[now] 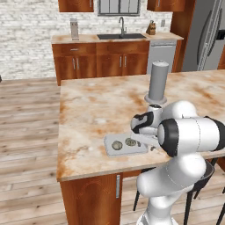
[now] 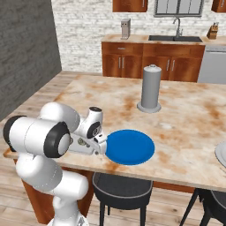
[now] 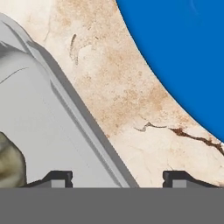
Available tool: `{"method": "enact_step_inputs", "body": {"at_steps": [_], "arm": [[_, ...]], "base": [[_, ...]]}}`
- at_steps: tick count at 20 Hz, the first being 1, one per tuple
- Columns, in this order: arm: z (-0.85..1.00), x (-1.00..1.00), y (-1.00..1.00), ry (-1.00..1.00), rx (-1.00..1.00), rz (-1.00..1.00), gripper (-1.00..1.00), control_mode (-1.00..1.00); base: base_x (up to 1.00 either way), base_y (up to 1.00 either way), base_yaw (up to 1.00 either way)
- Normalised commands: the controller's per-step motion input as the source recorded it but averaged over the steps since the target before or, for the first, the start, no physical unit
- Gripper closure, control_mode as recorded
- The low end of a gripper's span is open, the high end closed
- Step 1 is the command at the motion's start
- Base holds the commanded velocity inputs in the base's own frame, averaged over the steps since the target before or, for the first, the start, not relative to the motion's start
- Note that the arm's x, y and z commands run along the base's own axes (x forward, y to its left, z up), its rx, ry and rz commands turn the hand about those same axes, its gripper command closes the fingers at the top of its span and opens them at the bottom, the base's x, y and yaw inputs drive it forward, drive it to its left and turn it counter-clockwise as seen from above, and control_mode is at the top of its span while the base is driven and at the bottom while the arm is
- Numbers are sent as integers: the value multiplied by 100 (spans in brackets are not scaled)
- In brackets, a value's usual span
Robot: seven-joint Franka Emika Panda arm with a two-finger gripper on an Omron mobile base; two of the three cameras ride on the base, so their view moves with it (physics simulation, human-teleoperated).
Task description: Place two dumplings into each of the tupperware containers and then place the containers in the fridge.
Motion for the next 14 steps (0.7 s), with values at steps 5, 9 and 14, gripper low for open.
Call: {"method": "enact_step_inputs", "body": {"at_steps": [5, 9, 14], "arm": [[0, 0, 0, 0, 0, 0, 100, -100], [3, -7, 0, 0, 0, -1, 100, -100], [44, -26, 0, -1, 0, -11, 100, -100]], "base": [[0, 0, 0], [0, 0, 0], [0, 0, 0]]}}
